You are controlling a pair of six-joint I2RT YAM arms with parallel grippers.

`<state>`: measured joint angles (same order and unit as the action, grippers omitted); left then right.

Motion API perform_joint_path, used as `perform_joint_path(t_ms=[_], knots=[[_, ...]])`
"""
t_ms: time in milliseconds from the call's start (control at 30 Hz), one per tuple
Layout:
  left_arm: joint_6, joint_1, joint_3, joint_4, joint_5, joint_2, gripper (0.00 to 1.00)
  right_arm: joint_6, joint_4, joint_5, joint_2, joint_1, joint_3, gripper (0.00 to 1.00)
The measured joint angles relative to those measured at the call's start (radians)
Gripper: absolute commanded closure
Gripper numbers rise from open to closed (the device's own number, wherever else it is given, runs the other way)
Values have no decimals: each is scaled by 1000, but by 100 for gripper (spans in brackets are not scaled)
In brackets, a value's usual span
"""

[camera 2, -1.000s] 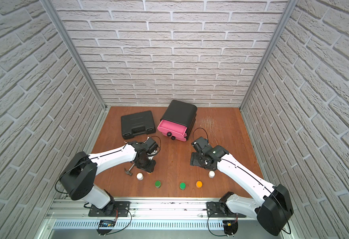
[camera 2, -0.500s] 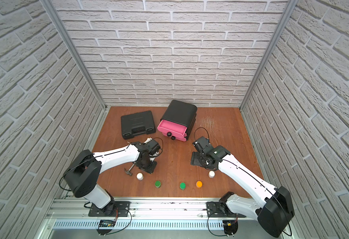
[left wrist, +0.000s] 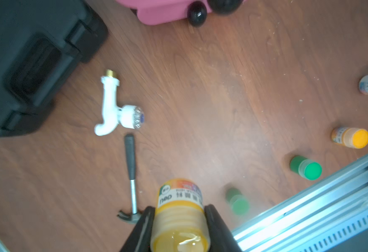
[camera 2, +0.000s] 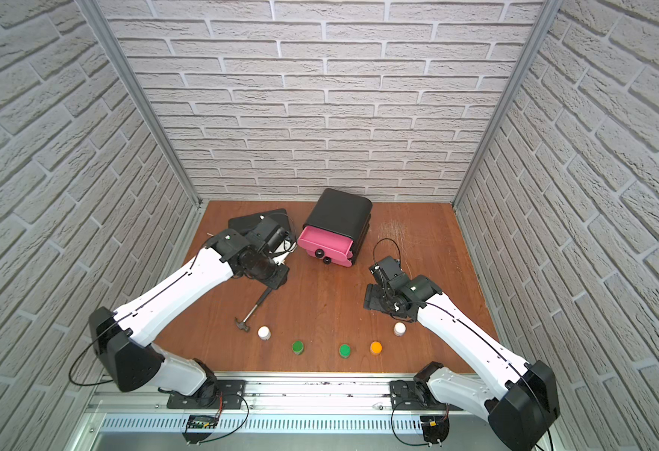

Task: Put the paint cans in the drawer according to color
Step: Pick up the paint can at the center of the board, then place the paint can in the drawer.

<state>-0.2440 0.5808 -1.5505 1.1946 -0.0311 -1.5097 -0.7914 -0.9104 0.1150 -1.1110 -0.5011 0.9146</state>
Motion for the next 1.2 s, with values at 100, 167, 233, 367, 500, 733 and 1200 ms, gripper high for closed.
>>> perform_joint_path(t_ms=[100, 167, 233, 367, 500, 733, 1200], knots=[[97, -15, -271, 97, -8, -126, 71, 19, -3, 0, -1, 16, 0, 21], [139, -21, -375, 97, -11, -204, 71, 25, -6, 0, -2, 25, 0, 21], [166, -26, -444, 124, -10, -269, 71, 27, -6, 0, -2, 29, 0, 21], [181, -33, -674, 180, -5, -449, 70, 24, -8, -3, 4, 34, 0, 21], [181, -34, -831, 156, -6, -561, 70, 21, -14, -3, 26, 35, 0, 22], [180, -32, -893, 152, 2, -630, 70, 22, -24, -2, 33, 42, 1, 22], [153, -32, -896, 106, 4, -732, 69, 40, -36, -3, 17, 50, 6, 22]])
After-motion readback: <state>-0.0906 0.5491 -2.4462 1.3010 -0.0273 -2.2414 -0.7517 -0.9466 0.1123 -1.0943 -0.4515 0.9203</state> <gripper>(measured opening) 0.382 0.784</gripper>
